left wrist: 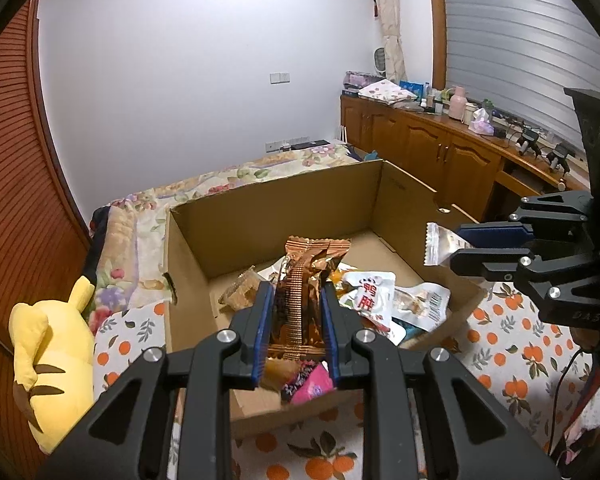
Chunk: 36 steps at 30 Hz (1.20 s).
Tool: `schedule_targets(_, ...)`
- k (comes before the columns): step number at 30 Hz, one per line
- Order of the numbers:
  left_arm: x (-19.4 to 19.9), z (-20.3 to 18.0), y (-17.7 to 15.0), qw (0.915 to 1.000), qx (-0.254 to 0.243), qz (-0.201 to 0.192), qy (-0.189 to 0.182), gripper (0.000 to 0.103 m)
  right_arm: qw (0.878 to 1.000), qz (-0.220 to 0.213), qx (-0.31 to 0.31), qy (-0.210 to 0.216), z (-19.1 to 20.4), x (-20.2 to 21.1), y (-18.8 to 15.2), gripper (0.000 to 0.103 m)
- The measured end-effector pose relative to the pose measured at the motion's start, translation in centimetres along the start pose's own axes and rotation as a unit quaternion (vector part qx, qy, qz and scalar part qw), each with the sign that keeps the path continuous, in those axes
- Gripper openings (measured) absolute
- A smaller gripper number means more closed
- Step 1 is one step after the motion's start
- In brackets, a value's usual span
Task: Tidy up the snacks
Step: 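Carry both snacks over the box and open both tools to drop them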
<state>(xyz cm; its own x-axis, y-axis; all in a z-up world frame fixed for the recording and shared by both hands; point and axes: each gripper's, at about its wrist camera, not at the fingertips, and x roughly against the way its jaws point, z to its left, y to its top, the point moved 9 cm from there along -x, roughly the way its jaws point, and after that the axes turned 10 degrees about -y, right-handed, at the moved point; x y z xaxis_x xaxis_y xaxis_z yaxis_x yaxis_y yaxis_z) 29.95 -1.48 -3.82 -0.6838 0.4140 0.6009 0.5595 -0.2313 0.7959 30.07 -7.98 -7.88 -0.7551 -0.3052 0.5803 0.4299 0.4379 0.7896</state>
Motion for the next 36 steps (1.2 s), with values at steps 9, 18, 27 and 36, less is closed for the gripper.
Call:
schedule_targets(9, -2.3, 1.1, 0.7, 1.0000, 0.003, 0.008, 0.002, 0.021, 1.000, 0.018, -0.010, -0.002, -1.1, -3.8, 0.5, 0.020)
schedule_targets(18, -3.7, 2.1, 0.5, 0.9998, 0.014, 0.017, 0.004, 0.025, 0.999, 0.034, -0.017, 0.001, -1.5, -6.3, -0.1, 0.020)
schedule_targets(27, -4.2, 2.4, 0.5, 0.9995, 0.024, 0.018, 0.007, 0.032, 0.999, 0.043, -0.029, 0.003, -1.3, -7.0, -0.3, 0.026)
schedule_targets(36, -3.7, 2.5, 0.2, 0.9996, 0.024, 0.015, 0.009, 0.032, 0.998, 0.038, -0.040, 0.003, -1.4, -6.3, -0.4, 0.028)
